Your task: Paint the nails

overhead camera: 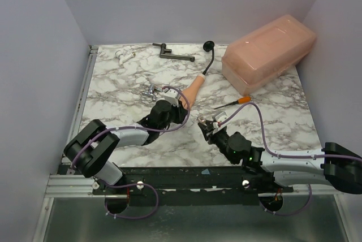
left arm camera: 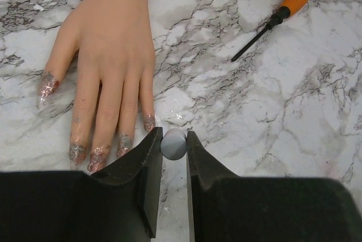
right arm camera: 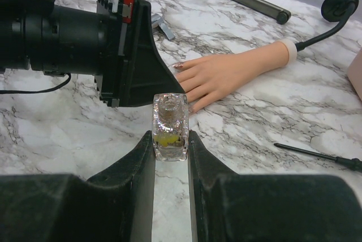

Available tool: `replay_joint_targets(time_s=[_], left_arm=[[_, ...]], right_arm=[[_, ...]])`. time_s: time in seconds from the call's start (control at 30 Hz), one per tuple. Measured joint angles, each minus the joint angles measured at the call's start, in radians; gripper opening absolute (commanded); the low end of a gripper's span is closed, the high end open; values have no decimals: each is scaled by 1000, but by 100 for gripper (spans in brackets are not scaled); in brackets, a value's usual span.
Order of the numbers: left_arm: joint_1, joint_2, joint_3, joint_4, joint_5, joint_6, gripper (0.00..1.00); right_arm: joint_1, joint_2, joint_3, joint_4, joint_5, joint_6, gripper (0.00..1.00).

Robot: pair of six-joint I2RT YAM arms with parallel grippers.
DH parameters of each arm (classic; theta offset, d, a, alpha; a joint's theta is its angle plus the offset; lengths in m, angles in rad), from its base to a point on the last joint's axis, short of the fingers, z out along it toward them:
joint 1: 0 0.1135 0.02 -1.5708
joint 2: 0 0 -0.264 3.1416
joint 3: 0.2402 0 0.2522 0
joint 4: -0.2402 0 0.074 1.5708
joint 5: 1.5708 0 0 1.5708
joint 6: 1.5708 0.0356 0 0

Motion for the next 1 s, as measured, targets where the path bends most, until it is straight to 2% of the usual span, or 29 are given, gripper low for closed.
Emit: replay_joint_targets(time_s=[0.27,1.0], left_arm=[[0,80,36,-1,0,0,0],[0,119,40,1,-48,-1,0]], right_arm=[[0,0,0,0,0,0,1],[0,0,0,0,0,0,1]])
